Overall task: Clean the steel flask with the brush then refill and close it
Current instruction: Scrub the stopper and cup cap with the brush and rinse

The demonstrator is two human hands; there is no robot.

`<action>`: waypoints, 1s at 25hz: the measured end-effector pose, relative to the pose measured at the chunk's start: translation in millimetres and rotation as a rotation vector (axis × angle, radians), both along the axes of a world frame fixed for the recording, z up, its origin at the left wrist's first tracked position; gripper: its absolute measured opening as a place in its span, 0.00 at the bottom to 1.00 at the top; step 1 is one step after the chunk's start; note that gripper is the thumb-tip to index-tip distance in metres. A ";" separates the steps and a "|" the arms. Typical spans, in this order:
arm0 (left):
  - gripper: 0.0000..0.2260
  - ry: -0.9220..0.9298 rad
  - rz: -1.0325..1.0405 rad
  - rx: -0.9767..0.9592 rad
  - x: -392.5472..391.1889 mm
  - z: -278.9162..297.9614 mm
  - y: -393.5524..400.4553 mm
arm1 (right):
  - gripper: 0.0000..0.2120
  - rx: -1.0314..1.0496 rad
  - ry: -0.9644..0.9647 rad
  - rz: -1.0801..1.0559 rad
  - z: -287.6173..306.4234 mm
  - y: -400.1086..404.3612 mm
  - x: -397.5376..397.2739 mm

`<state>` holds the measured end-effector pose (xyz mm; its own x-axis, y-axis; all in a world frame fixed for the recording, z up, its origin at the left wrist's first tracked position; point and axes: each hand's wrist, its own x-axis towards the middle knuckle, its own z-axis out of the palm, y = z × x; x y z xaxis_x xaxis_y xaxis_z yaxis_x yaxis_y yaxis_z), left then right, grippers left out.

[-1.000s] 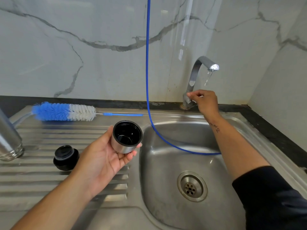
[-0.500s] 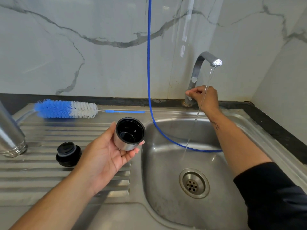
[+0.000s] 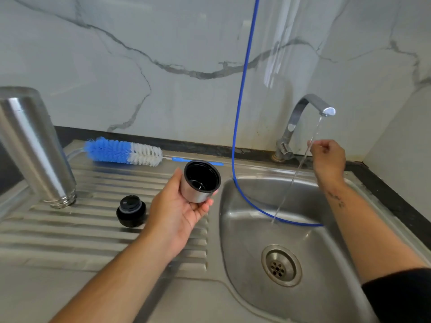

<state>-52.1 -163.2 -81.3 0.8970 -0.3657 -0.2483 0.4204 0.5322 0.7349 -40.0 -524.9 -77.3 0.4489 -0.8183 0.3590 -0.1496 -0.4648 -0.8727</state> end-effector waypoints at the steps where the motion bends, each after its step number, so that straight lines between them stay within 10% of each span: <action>1: 0.22 0.011 0.013 -0.019 0.1 1.1 -0.4 | 0.10 -0.008 0.045 -0.030 -6.0 7.0 -11.5; 8: 0.23 0.079 0.074 -0.094 1.8 14.2 13.2 | 0.16 -0.073 0.992 0.282 -16.0 93.7 -87.0; 16: 0.22 0.147 0.128 -0.087 11.1 14.3 16.0 | 0.10 -0.533 0.488 0.659 -15.0 193.6 18.2; 25: 0.20 0.150 0.152 -0.078 17.5 6.8 15.0 | 0.08 -0.806 0.766 0.645 -3.1 245.3 84.4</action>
